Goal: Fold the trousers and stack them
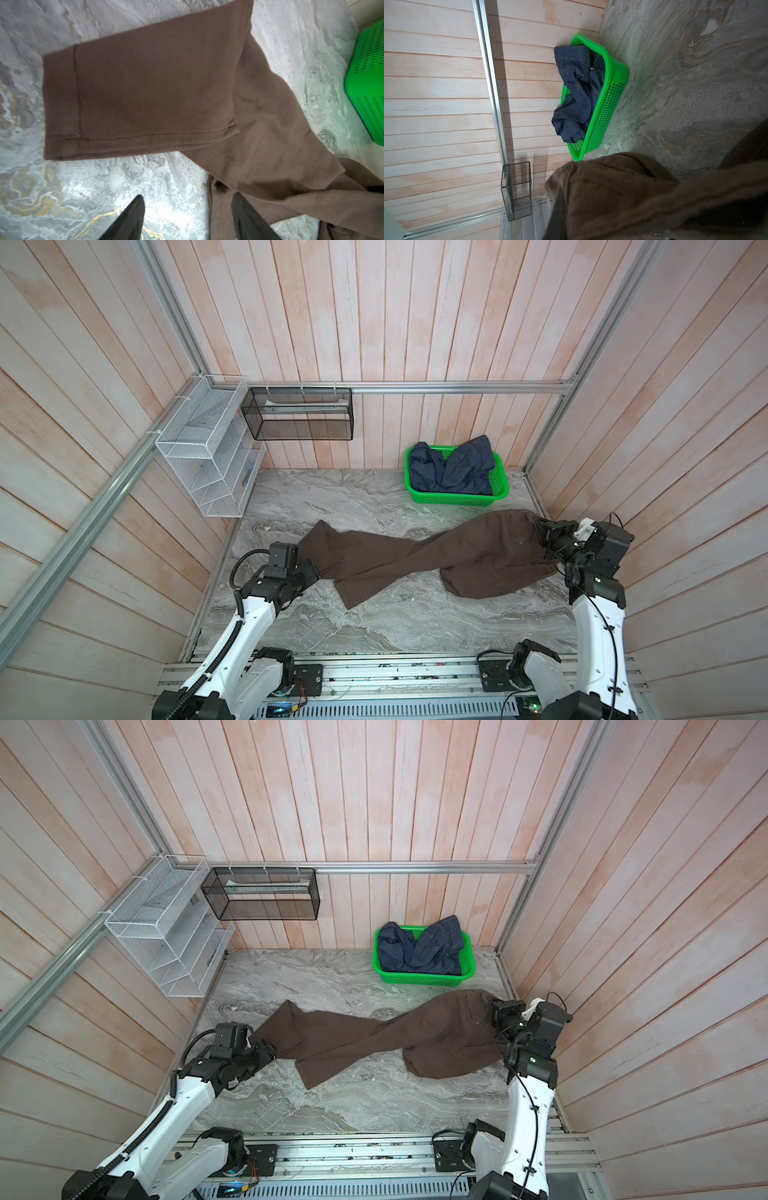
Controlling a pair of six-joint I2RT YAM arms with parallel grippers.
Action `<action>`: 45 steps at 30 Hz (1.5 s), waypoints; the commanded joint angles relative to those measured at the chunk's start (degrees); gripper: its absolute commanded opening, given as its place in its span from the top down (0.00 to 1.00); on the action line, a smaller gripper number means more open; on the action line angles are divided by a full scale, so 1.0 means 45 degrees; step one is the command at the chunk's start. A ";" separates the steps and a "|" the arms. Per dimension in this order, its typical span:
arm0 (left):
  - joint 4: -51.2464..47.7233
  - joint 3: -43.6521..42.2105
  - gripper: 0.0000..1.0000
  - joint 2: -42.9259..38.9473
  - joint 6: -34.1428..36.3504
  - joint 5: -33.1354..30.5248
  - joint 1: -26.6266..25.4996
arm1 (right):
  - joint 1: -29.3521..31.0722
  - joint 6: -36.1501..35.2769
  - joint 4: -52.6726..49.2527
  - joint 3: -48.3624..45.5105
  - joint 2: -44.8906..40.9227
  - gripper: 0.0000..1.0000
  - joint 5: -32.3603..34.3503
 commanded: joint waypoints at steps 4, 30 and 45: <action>0.3317 -0.1216 0.27 0.0209 -0.2169 0.0918 -0.0033 | 0.0006 -0.0303 0.0691 -0.0068 0.0158 1.00 -0.0189; 1.0394 -0.3044 0.31 0.5684 -0.6063 0.0867 -0.0199 | -0.0014 -0.0425 0.1416 -0.0127 0.1178 1.00 -0.0700; 1.1466 -0.1608 1.00 0.7666 -0.5605 0.1288 0.0020 | -0.0015 -0.0498 0.1362 0.0064 0.1386 1.00 -0.0712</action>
